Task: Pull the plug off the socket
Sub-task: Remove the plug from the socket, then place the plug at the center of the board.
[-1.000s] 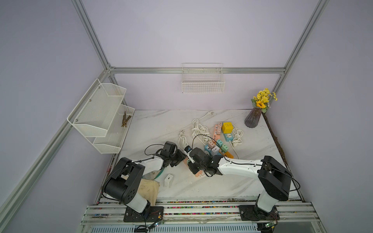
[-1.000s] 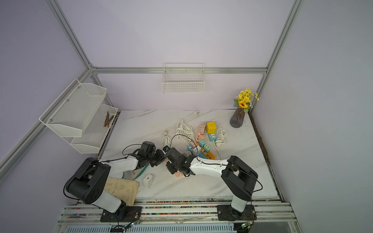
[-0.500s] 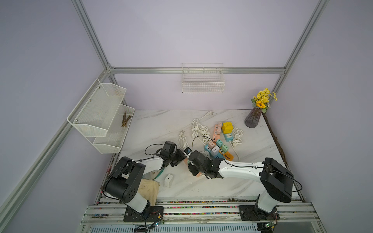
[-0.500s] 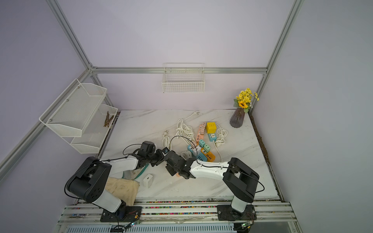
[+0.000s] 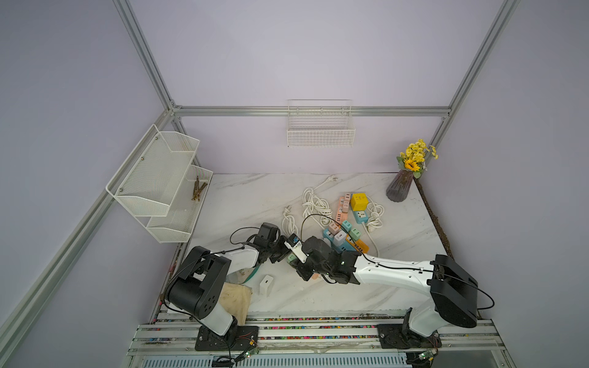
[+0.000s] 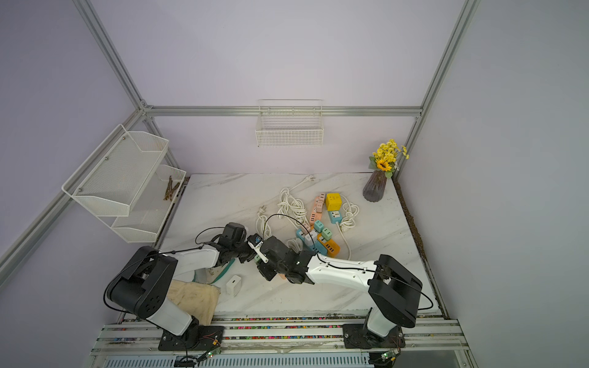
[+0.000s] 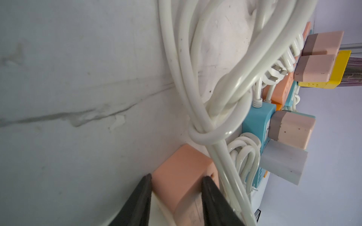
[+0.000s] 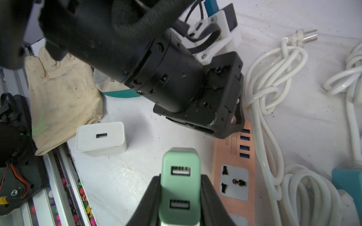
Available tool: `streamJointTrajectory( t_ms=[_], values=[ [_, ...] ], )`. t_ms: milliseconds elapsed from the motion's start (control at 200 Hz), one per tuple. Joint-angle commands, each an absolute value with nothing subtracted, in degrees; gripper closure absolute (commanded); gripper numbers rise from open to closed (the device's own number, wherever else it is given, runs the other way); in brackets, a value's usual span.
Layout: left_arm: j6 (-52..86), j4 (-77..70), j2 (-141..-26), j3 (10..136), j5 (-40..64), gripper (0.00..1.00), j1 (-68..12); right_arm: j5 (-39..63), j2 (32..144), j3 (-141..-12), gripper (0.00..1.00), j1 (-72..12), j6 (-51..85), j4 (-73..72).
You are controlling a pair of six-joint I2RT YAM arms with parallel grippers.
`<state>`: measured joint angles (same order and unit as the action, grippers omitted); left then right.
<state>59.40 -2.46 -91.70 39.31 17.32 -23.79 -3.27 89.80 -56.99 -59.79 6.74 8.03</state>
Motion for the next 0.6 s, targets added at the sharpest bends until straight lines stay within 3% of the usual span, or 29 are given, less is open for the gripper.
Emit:
streamJointTrajectory(
  t_ms=[0,175,295,435,595],
  values=[
    [54.4,2.3,-90.0,39.0,13.9,0.55,-23.3,-0.8,81.0,-53.3,0.96,-58.0,5.5,4.0],
    [45.5,3.2,-76.5,37.7,9.7,0.52,-23.2,11.2,68.5,-42.7,0.94,-52.7,9.0,-8.5],
    [37.3,0.5,-66.5,34.8,9.4,0.36,-23.2,22.2,65.1,-35.7,0.90,-48.7,16.1,-22.8],
    [32.2,-5.2,-55.2,28.7,7.9,0.19,-23.2,32.9,69.6,-35.4,0.89,-48.1,22.7,-30.5],
    [32.1,-4.8,-43.1,23.2,-5.2,0.08,-23.1,40.1,80.4,-39.0,0.89,-48.1,26.7,-33.6]
  ],
)
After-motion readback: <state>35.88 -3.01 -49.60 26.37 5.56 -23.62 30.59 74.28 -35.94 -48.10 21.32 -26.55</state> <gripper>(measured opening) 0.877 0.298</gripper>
